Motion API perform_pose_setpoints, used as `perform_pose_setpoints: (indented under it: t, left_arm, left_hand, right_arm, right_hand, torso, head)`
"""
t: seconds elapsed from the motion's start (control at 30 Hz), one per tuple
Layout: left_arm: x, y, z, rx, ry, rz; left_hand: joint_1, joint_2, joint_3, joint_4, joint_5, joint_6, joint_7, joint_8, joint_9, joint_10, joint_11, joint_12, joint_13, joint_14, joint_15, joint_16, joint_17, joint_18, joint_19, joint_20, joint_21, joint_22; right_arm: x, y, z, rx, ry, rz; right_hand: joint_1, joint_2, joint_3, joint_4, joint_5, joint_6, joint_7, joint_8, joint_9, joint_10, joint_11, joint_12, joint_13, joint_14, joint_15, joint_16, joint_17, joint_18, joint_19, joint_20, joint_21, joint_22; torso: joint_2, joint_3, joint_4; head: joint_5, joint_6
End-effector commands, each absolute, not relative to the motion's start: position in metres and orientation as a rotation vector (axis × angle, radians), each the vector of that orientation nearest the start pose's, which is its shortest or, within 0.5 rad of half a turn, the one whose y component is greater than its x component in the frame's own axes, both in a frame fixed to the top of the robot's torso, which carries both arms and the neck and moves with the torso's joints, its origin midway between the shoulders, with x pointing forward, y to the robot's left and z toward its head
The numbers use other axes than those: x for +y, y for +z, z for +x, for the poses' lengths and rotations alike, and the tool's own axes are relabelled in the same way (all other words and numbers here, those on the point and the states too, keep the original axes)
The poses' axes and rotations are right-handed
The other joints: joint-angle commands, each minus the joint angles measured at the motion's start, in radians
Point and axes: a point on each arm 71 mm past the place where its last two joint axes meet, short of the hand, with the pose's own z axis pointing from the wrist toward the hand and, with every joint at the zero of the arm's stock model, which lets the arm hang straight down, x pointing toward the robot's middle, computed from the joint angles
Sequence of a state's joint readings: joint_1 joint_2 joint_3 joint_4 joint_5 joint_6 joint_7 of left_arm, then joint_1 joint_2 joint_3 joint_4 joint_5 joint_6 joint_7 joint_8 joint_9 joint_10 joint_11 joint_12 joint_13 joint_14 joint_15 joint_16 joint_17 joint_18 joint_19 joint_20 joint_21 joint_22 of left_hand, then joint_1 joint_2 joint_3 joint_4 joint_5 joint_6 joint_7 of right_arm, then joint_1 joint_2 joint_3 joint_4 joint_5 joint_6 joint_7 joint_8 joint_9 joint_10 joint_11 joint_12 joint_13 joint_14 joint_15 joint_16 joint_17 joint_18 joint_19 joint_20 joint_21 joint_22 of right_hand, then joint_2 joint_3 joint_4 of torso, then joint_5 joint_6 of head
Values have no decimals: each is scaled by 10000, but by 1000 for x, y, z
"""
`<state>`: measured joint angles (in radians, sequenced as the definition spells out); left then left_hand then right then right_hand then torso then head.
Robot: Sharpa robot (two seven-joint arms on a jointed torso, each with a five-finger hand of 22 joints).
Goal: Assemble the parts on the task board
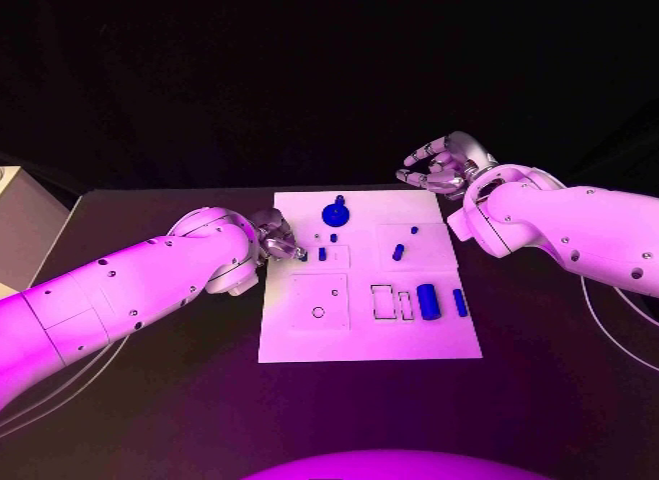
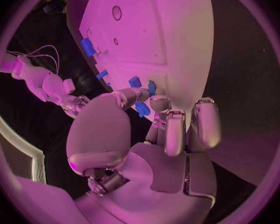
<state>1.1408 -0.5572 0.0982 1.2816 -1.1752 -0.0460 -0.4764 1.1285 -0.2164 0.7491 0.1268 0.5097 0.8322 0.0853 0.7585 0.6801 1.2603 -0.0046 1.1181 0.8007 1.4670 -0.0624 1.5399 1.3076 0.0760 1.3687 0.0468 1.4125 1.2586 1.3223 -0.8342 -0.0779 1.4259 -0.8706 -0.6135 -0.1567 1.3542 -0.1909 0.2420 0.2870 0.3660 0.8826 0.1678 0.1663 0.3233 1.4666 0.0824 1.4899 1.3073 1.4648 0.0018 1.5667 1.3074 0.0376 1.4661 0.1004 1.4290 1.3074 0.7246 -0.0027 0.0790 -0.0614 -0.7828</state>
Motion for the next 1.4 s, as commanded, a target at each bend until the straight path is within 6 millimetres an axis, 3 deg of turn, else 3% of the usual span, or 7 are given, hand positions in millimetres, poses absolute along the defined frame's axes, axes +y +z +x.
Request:
perform_pose_setpoints:
  t: [0.03,0.7,0.73,1.03,1.4]
  left_arm:
    - [137,-217,524,21145,-5264,-2366]
    - [134,-218,525,21152,-5430,-2615]
    - [134,-218,525,21149,-5427,-2624]
    - [132,-219,526,21292,-5468,-2698]
    - [131,-221,525,21634,-5658,-2710]
  left_hand:
    - [-34,103,1543,-1578,34,174,-128,30,14,69,-35,-65,-9,882,-43,25,2120,-17,33,-12,23,-8]
    - [-214,181,810,-1373,-146,97,-255,274,232,187,-127,-366,-474,911,-97,71,2204,-28,48,-55,-9,4]
    - [-212,197,771,-1357,-157,114,-269,300,250,264,-135,-248,-271,911,-103,72,2206,-32,60,-59,-3,21]
    - [-208,260,552,-1271,-216,135,-317,368,310,336,-170,-196,-190,915,-128,79,2219,-35,70,-82,-13,23]
    - [42,99,210,-1420,-231,129,-363,408,371,371,-216,-189,-164,929,-166,105,2266,-39,82,-122,-29,23]
  right_arm:
    - [-250,-139,525,14745,7007,5598]
    - [-250,-140,525,14764,7013,5597]
    - [-250,-140,525,14766,7013,5597]
    - [-249,-141,525,14793,7017,5596]
    - [-250,-143,525,14818,7007,5613]
  right_hand:
    - [-113,-3,69,-3,62,-54,7,32,-10,195,2,30,1838,1040,9,4,2550,0,581,-15,-68,1256]
    - [-138,-5,115,-4,79,-50,6,38,-9,211,1,47,1852,1039,8,3,2547,1,581,-16,-70,1257]
    - [-138,-5,115,-4,79,-50,6,38,-9,211,1,47,1852,1039,8,3,2547,1,581,-16,-70,1257]
    - [-150,-2,134,-2,87,-47,5,41,-9,213,0,49,1853,1037,7,-1,2540,1,581,-16,-73,1256]
    - [-157,3,151,-2,103,-46,5,42,-9,215,0,51,1854,1035,6,-4,2532,2,579,-17,-79,1251]
  torso:
    - [-5,-12,1]
    - [14,-2,-7]
    - [11,-3,-6]
    - [8,3,-5]
    - [4,-1,3]
  head:
    - [-1,-28]
    - [12,-47]
    - [11,-50]
    - [2,-85]
    - [0,-133]
